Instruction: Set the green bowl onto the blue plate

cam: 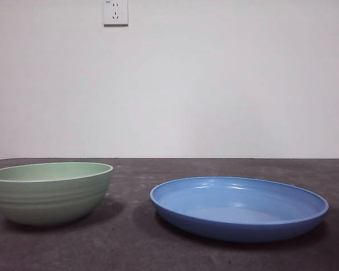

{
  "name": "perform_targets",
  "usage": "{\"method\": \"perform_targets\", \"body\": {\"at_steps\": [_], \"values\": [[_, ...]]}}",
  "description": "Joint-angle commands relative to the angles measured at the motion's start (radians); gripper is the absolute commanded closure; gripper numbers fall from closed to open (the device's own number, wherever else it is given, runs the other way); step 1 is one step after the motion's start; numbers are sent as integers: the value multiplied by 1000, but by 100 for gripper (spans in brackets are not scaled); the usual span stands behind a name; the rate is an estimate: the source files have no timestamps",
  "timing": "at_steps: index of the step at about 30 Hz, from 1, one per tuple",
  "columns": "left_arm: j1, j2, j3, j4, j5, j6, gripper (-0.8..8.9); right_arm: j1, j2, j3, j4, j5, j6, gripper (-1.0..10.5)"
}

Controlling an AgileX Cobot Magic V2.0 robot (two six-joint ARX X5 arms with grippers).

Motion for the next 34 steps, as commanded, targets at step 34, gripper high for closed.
{"method": "perform_targets", "body": {"at_steps": [34], "values": [[-138,948,996,-514,420,215,781,112,850,884,-420,-628,-151,933]]}}
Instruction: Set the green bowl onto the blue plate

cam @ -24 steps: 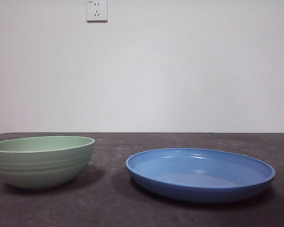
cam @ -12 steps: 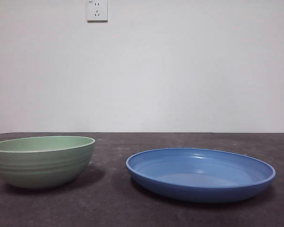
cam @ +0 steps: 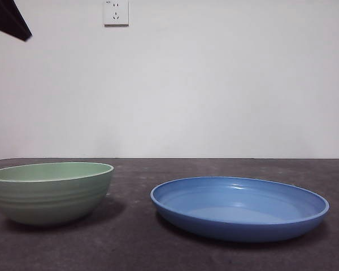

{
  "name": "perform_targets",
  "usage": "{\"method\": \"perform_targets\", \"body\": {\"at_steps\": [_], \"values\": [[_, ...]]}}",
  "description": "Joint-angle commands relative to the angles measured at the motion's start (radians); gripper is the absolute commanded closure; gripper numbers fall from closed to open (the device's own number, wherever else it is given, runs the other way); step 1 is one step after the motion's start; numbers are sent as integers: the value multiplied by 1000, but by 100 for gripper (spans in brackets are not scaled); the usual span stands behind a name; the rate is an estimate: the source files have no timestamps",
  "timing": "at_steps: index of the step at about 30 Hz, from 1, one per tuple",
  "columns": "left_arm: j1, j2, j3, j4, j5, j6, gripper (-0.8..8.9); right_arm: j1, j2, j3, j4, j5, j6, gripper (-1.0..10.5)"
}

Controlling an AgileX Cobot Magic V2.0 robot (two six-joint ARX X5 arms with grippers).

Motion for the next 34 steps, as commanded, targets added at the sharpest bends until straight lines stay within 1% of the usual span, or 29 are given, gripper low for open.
{"method": "perform_targets", "body": {"at_steps": [1,3,5,7,8,9,12,13,14,15,19,26,32,34], "values": [[-11,14,21,10,10,29,781,2,14,15,-6,-2,-32,933],[-17,17,21,12,10,32,780,2,15,15,-11,-2,-50,933],[-17,16,21,19,10,32,768,2,14,15,-10,-2,-52,933],[-16,16,21,25,10,32,707,2,14,15,-10,-2,-52,922],[-16,16,21,26,10,32,658,2,14,15,-10,-2,-52,873],[-16,16,21,26,10,32,600,2,14,15,-10,1,-52,794],[-16,16,21,26,10,32,415,2,14,15,-11,18,-51,493],[-17,16,21,26,10,32,368,2,14,15,-11,27,-51,423],[-16,16,21,26,10,32,330,2,14,15,-11,31,-52,382],[-16,16,21,26,10,32,301,2,14,15,-11,30,-52,372],[-16,16,21,26,10,32,244,2,14,15,-10,31,-52,372],[-14,17,21,26,2,31,241,2,14,15,-6,30,-52,370],[-14,53,21,-27,-143,31,242,2,13,15,5,19,-46,370],[-13,89,21,-58,-159,33,244,2,13,15,5,19,-47,370]]}}
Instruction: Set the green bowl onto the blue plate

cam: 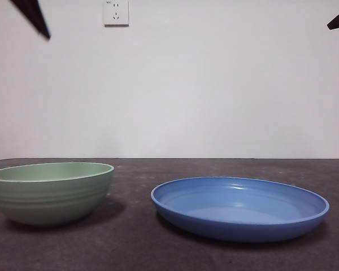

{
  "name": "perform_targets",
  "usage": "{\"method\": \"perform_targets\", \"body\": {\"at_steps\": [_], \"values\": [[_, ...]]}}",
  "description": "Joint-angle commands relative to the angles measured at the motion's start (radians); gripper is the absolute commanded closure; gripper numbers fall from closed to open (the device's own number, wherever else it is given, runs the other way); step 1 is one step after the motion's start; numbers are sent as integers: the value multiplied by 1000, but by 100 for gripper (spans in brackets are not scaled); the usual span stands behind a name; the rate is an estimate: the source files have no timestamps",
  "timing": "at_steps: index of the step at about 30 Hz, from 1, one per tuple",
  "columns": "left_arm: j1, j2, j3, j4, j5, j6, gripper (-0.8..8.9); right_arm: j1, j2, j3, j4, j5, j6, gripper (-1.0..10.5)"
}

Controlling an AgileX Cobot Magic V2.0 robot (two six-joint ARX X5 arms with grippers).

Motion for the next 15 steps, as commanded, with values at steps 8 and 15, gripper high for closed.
{"method": "perform_targets", "body": {"at_steps": [8,15], "values": [[-2,278,20,-54,-16,34,251,2,4,15,13,-3,-6,370],[-3,434,20,-21,-16,34,251,2,4,15,12,-3,-5,370]]}}
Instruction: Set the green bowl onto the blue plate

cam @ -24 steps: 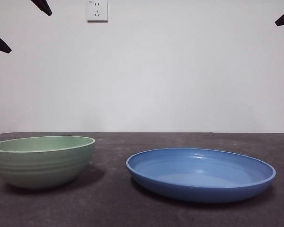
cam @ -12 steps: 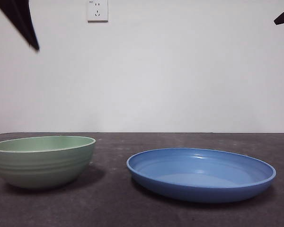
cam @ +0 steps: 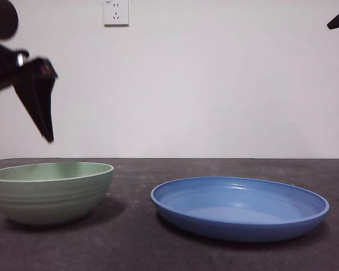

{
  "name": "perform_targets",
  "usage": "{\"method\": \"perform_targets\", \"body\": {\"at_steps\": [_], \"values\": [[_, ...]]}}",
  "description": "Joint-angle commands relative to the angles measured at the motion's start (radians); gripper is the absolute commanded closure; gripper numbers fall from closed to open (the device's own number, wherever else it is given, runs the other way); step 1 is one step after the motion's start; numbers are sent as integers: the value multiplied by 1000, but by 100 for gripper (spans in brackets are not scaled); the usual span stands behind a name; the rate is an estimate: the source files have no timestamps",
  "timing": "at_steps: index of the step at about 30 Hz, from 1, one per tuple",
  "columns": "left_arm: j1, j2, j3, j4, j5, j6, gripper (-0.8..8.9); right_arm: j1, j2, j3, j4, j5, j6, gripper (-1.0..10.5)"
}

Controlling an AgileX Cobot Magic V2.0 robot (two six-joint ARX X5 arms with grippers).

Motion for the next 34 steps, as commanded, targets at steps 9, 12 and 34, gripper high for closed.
{"method": "perform_targets", "body": {"at_steps": [9,12,34], "values": [[-15,135,20,21,-3,18,308,2,4,15,10,-2,-6,370],[-15,139,20,18,-3,23,454,2,4,15,10,-1,-7,370],[-17,173,46,-18,-3,58,799,2,4,15,10,0,-7,370]]}}
